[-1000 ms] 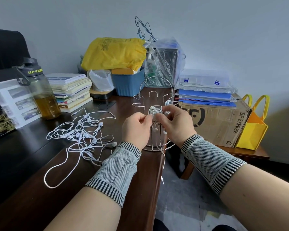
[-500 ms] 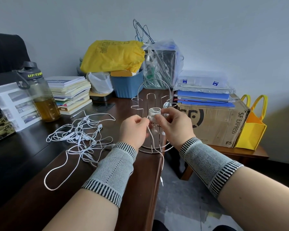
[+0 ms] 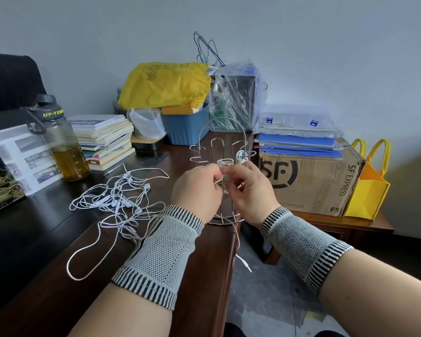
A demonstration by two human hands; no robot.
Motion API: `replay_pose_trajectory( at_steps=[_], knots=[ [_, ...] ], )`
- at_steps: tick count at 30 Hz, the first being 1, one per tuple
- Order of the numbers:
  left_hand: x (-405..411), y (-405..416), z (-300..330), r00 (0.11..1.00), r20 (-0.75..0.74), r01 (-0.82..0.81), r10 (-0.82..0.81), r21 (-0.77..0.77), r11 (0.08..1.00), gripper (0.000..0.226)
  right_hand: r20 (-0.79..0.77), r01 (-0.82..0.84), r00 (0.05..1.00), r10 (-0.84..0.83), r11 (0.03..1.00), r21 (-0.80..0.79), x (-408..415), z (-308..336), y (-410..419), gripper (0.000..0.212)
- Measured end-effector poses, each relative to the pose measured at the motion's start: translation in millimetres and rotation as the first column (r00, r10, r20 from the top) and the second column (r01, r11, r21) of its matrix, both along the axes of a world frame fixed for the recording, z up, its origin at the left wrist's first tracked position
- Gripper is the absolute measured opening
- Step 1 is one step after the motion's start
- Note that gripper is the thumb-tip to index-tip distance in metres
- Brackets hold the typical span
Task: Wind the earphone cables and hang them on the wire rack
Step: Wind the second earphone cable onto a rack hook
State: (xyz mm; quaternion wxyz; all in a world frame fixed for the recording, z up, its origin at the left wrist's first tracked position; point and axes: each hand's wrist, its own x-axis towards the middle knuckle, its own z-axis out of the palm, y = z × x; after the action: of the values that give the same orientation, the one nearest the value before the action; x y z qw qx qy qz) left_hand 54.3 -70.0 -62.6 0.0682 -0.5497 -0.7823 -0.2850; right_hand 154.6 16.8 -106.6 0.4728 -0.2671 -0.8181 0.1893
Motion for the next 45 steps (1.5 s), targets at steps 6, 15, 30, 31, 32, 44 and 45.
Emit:
replay_pose_trajectory(
  at_steps=[6, 15, 30, 31, 32, 44, 45],
  knots=[
    [-1.2, -5.8, 19.2, 0.995, 0.04, 0.085, -0.086, 0.026, 0.996, 0.012, -0.084, 0.062, 0.994, -0.063, 0.998, -0.014, -1.9, 1.8, 1.1, 0.011],
    [-18.4, 0.4, 10.9, 0.85, 0.489, 0.077, -0.196, 0.252, 0.965, 0.019, -0.26, 0.039, 0.959, -0.11, 0.963, -0.266, -2.5, 6.1, -0.3, 0.023],
    [-7.0, 22.2, -9.9, 0.933, 0.353, -0.145, 0.068, 0.197, 0.97, 0.043, -0.391, -0.088, 0.901, -0.19, 0.802, -0.592, -5.5, 15.3, -0.8, 0.021],
    [-7.3, 23.0, -10.9, 0.928, 0.365, -0.147, 0.069, 0.192, 0.97, 0.046, -0.399, -0.095, 0.896, -0.197, 0.792, -0.603, -5.5, 15.6, -0.5, 0.021],
    [-7.1, 23.5, -11.5, 0.921, 0.384, -0.143, 0.06, 0.192, 0.971, 0.048, -0.404, -0.102, 0.893, -0.2, 0.784, -0.613, -5.9, 15.8, 0.0, 0.021],
    [-4.8, 25.8, -15.1, 0.829, 0.56, -0.133, -0.02, 0.231, 0.964, 0.04, -0.426, -0.143, 0.888, -0.174, 0.775, -0.615, -5.6, 17.7, 5.7, 0.014],
    [-4.3, 25.9, -15.5, 0.827, 0.562, -0.138, -0.019, 0.236, 0.962, 0.041, -0.425, -0.142, 0.889, -0.171, 0.78, -0.61, -5.5, 18.5, 4.6, 0.014]
  ],
)
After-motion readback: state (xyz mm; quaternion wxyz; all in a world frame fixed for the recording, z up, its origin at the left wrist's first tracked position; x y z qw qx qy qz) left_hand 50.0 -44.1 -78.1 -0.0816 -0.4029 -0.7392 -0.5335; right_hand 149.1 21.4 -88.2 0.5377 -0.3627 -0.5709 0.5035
